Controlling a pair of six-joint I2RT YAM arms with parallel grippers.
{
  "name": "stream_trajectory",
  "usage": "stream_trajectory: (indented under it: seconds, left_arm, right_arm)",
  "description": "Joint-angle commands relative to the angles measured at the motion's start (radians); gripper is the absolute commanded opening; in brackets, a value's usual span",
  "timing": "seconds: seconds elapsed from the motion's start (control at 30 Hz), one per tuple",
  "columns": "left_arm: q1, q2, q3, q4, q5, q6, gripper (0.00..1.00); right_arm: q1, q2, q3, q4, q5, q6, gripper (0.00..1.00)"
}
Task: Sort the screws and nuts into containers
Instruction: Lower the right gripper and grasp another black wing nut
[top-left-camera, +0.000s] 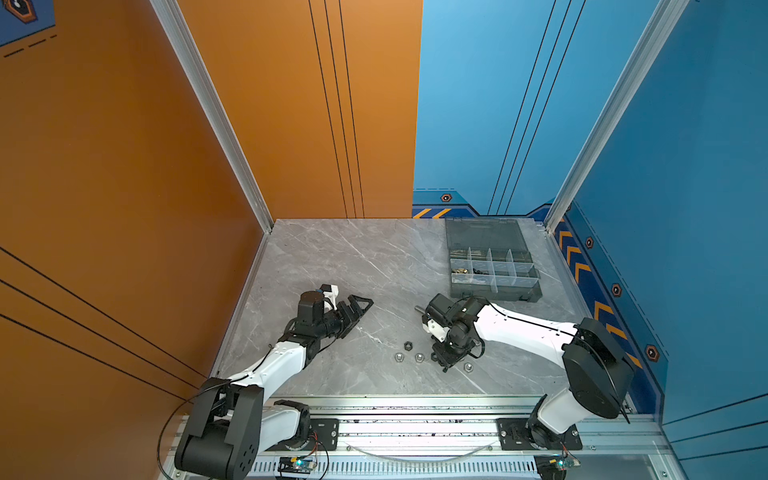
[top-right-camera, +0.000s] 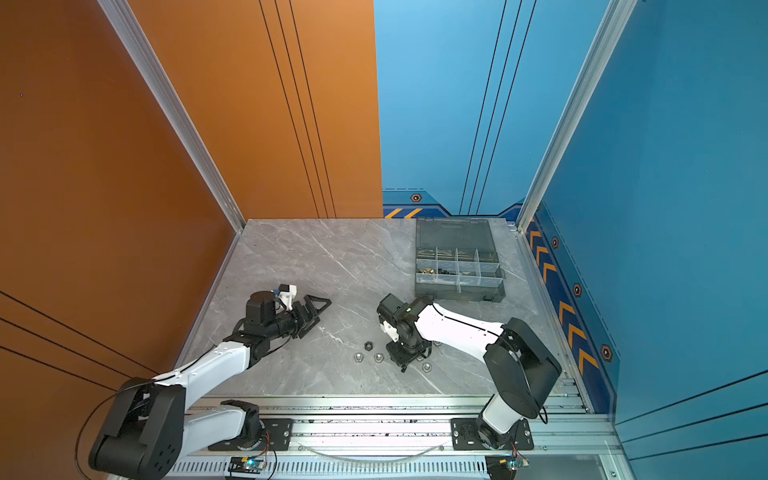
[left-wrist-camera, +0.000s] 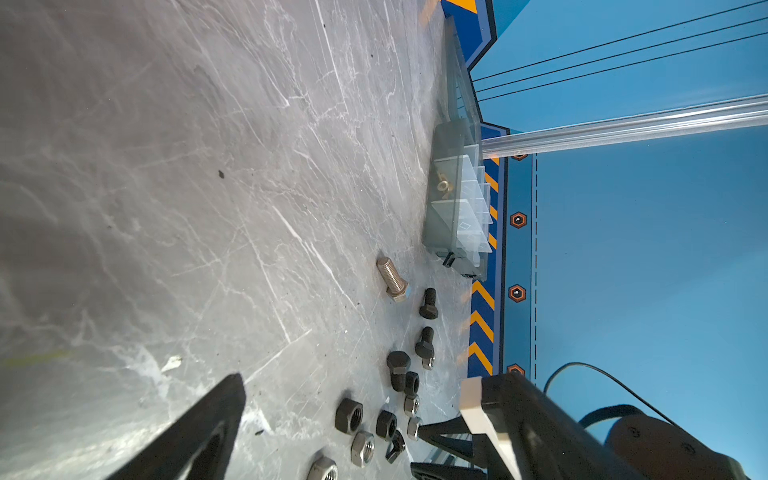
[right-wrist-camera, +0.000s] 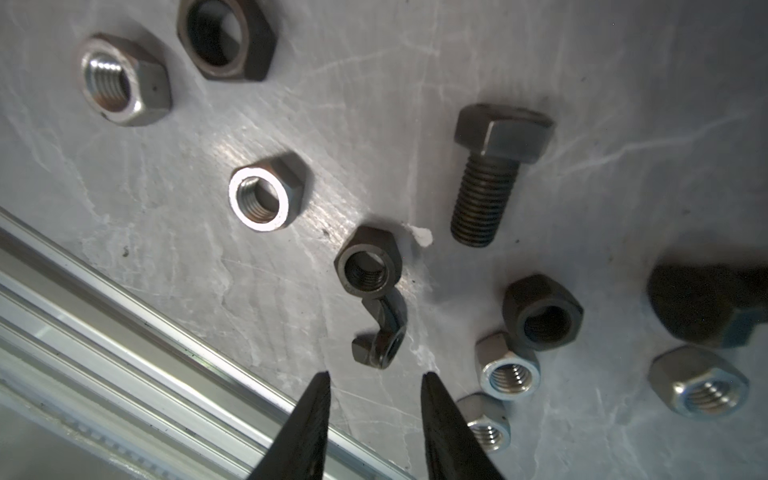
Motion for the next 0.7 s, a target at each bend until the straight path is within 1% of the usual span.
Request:
stream_trajectory:
  seconds: [0.0,0.27,0.67]
  left_arm:
    - [-0.007,0.018,0.034,-0.008,0.005,0.002,0.98]
    - [-0.011,0.032,0.041,-0.008,0.003,0.003,0.98]
    - [-0.015,0.026,0.030,-0.008,-0.006,0.005,0.98]
  right_arm:
    - [0.009,0.036,-0.014,-0.028,0.045,0.021,0.38]
    - [0.009,0.060,-0.018,0.002,0.052,0.032,0.36]
    - [0.010,0.086,-0.030,0.045,0.034,0.046,0.28]
